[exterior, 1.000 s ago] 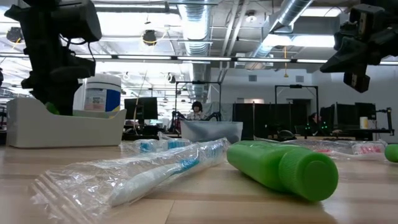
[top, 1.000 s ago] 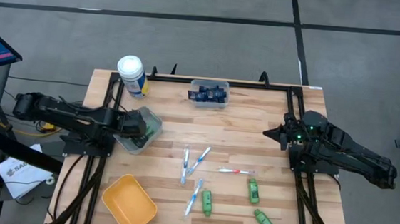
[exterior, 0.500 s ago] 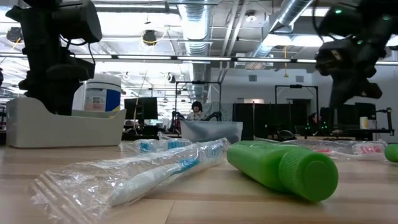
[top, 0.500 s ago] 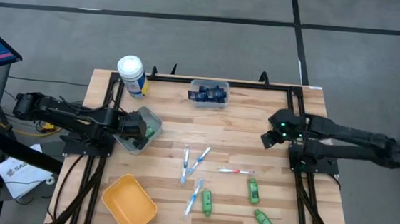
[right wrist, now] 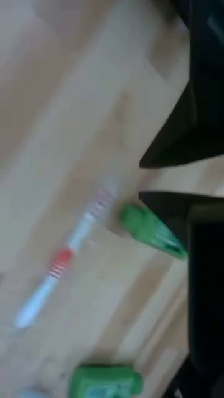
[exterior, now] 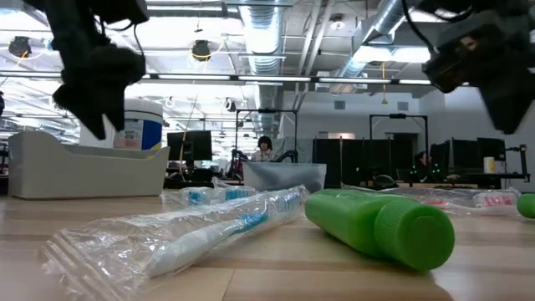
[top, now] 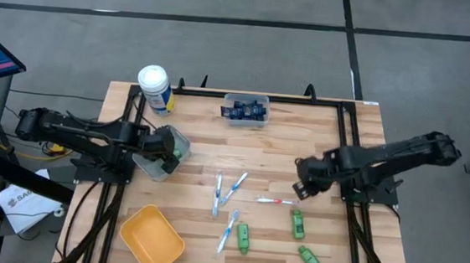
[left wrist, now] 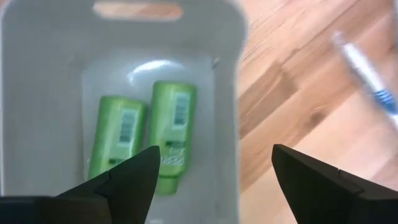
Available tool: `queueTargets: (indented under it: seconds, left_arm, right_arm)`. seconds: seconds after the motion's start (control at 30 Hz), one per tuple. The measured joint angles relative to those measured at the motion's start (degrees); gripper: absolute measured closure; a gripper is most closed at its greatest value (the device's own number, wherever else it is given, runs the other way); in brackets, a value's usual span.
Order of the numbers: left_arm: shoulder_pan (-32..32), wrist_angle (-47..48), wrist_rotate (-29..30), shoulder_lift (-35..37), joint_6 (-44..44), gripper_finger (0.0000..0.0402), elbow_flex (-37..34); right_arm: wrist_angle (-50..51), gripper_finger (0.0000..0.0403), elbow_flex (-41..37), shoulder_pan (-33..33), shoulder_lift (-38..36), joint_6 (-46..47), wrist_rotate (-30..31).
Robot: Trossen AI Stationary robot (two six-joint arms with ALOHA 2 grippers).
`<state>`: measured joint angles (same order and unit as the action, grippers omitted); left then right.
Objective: Pick & Place Travel size toiletries
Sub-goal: Put the green shampoo into the gray bin
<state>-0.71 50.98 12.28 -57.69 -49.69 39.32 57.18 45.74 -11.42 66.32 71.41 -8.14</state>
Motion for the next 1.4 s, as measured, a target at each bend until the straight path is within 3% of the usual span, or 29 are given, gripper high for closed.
queueTargets:
  seconds: [0.27,0.43,0.93,1.23,1.4]
  left_arm:
    - [-0.02,-2.44,1.73,0.00,3.31,0.0093,2.27]
    - [-0.28,-5.43,2.85,0.00,6.87,0.0092,2.27]
    - [-5.98,-12.72,4.25,1.51,17.09,0.0099,2.27]
    - [-9.56,-15.60,4.47,3.06,17.96,0.0099,2.27]
    - [-10.51,-20.13,4.05,3.04,17.96,0.0099,2.27]
  right_arm:
    - [-8.90,0.0170,-0.04,-14.85,6.48,23.89,-0.57]
    - [-13.74,0.0133,-0.04,-20.06,12.36,32.75,-0.61]
    - [-22.94,0.0167,0.58,-21.23,28.42,30.19,-1.57]
    - [-18.01,0.0290,2.99,-21.12,28.06,24.08,-0.77]
    - [-19.22,0.0301,2.97,-20.30,25.57,18.17,0.07]
